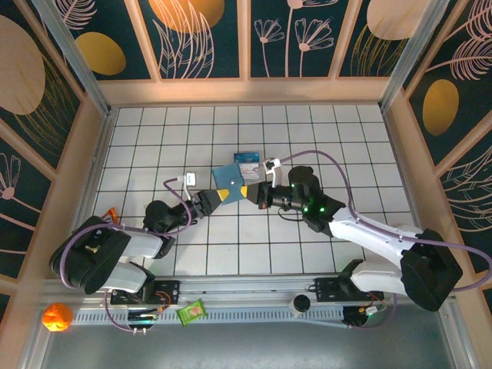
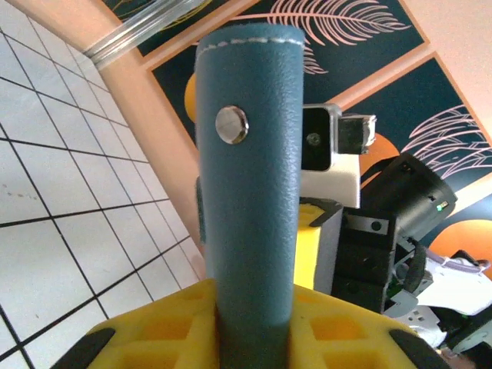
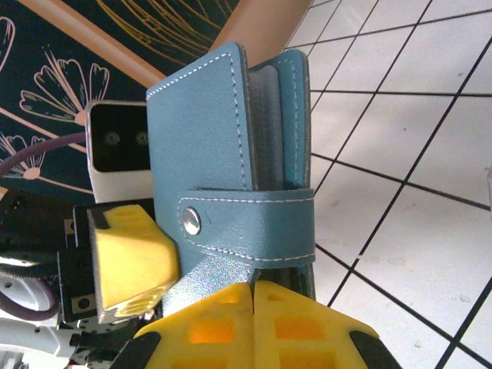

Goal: Take the credit cards out of the card holder

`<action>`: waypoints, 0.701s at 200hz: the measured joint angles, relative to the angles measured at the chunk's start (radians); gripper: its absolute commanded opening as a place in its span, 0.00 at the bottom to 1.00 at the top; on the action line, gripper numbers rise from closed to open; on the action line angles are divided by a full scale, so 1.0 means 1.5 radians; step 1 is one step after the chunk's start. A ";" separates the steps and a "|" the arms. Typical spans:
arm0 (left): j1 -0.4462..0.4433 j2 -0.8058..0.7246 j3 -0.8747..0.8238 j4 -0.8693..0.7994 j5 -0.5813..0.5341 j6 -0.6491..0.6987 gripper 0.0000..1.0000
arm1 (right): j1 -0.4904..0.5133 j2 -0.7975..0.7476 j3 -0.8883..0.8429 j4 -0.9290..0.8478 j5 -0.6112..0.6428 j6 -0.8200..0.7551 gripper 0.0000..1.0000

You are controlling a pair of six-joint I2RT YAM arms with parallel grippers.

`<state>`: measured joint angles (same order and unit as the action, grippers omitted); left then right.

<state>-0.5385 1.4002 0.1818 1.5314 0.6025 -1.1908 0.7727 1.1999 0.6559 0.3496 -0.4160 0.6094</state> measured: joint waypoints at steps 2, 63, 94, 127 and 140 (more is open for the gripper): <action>0.000 -0.002 0.000 -0.003 -0.003 0.001 0.08 | 0.001 0.000 0.003 -0.002 0.003 0.000 0.09; -0.046 -0.172 0.050 -0.323 -0.129 0.139 0.00 | 0.010 -0.005 0.059 -0.140 0.148 0.006 0.53; -0.069 -0.201 0.080 -0.457 -0.205 0.181 0.00 | 0.028 -0.032 0.061 -0.197 0.245 0.002 0.58; -0.085 -0.181 0.101 -0.543 -0.260 0.198 0.00 | 0.084 -0.001 0.121 -0.234 0.290 -0.004 0.58; -0.094 -0.171 0.106 -0.560 -0.271 0.198 0.00 | 0.098 0.029 0.154 -0.243 0.307 -0.006 0.58</action>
<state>-0.6792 1.1431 0.3408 0.6918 0.1967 -0.8932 0.9195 1.2430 0.8864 -0.0143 0.0452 0.6010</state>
